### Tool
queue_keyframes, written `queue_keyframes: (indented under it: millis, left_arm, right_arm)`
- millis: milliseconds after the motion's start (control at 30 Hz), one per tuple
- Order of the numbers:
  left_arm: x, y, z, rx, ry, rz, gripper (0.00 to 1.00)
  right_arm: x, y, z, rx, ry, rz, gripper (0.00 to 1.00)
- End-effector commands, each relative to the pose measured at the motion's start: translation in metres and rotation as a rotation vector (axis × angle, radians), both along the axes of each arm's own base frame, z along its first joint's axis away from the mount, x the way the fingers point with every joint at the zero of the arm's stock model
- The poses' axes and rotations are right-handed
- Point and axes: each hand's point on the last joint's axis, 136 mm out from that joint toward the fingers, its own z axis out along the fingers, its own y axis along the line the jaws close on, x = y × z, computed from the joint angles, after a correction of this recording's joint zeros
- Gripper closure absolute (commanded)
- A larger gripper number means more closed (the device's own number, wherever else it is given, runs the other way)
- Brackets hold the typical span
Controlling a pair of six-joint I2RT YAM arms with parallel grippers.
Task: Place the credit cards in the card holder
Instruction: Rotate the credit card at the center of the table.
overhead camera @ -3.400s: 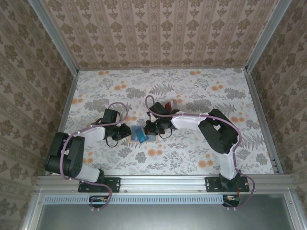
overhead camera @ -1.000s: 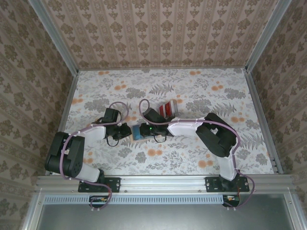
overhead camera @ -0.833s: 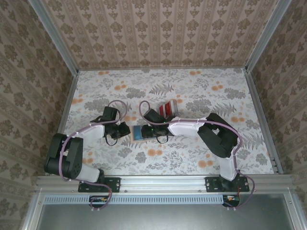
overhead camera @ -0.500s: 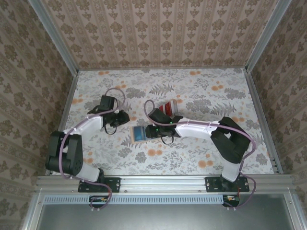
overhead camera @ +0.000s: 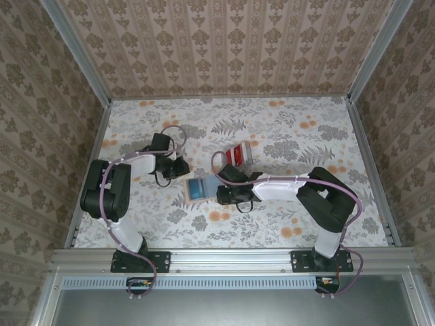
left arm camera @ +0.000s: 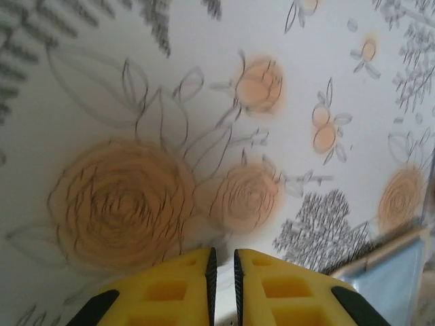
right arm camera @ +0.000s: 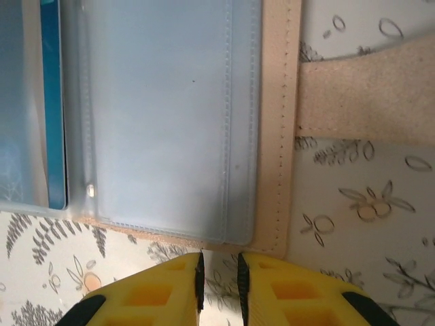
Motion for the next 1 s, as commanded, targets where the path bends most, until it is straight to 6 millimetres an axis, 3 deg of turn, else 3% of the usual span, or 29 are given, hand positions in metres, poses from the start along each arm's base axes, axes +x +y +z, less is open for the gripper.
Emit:
queue_keyframes:
  millis: [0,233,467,800,967]
  left_arm:
    - [-0.042,0.012,-0.011,0.037,0.077,-0.024,0.83]
    - [-0.09,0.025,-0.017,0.033,0.137,0.027,0.83]
    - [-0.113,0.028,-0.017,0.033,0.152,0.054,0.83]
    - [-0.13,-0.005,-0.018,0.013,0.151,0.023,0.82]
    - [-0.13,-0.037,-0.008,-0.011,0.116,-0.037,0.81]
  right_arm:
    - [0.026,-0.001,-0.005,-0.045,-0.047,-0.048,0.75]
    - [0.063,0.027,0.002,-0.033,-0.093,-0.031,0.76]
    - [0.089,0.067,0.003,0.01,-0.076,0.031,0.76]
    - [0.094,0.12,0.007,0.136,0.012,0.187,0.75]
    - [0.104,0.114,0.027,0.146,-0.011,0.203,0.74]
